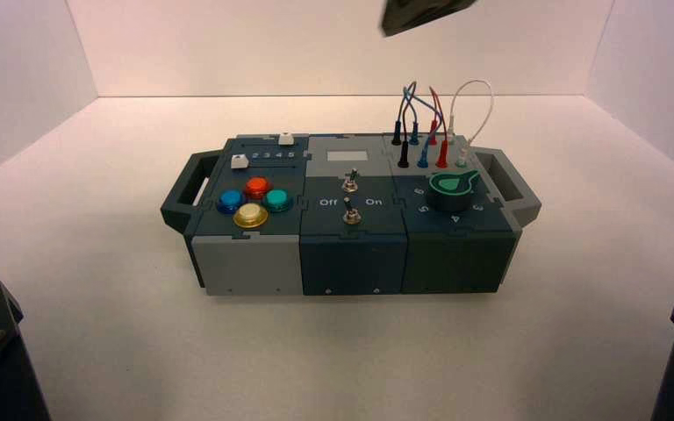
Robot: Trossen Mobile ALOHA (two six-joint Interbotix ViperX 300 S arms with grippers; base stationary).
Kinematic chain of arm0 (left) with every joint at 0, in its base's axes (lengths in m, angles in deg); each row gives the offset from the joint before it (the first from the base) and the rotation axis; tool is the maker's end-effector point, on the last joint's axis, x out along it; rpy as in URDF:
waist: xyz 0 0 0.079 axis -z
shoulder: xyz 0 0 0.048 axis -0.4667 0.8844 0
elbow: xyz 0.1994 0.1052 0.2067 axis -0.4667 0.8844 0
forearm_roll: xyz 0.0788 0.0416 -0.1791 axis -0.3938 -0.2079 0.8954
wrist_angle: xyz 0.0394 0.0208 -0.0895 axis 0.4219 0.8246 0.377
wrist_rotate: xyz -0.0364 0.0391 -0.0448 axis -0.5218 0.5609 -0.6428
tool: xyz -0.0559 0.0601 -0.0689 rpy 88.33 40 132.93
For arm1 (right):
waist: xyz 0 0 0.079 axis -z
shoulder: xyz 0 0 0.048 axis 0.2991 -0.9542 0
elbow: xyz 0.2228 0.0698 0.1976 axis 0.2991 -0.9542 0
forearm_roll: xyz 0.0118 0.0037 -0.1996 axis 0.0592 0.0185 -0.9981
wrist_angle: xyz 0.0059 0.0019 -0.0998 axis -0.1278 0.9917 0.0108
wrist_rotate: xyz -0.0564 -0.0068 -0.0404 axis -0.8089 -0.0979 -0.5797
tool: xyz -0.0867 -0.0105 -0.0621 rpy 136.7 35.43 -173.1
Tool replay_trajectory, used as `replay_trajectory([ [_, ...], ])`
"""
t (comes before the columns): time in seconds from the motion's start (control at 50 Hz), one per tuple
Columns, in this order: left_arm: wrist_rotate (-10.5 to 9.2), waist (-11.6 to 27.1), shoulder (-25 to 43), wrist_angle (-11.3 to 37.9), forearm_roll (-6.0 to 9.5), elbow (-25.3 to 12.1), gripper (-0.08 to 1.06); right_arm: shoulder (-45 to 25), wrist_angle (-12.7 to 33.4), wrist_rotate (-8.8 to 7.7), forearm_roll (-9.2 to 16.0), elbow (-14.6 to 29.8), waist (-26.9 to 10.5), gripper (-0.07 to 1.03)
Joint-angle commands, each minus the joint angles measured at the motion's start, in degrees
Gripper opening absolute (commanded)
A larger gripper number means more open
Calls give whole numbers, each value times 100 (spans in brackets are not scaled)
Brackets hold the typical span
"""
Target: Push the red button with the right gripper.
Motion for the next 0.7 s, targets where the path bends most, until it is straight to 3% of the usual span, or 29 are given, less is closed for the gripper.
replay_trajectory([
  [0.02, 9, 123, 88, 35, 0, -193, -3, -360, 88, 18, 88, 422, -229, -2],
  [0.32, 9, 132, 149, 193, 0, -211, -3, -1521, 334, 18, 229, 1002, -809, -2],
  [0.42, 9, 220, 141, 554, 0, -237, -3, -1890, 448, 18, 237, 1213, -958, -2],
  [0.62, 88, 721, 79, 1336, -18, -202, -3, -2145, 519, 18, 325, 1415, -1028, -2],
  [0.7, 141, 1169, 18, 1696, -18, -255, -3, -2180, 571, 18, 334, 1485, -1037, -2],
])
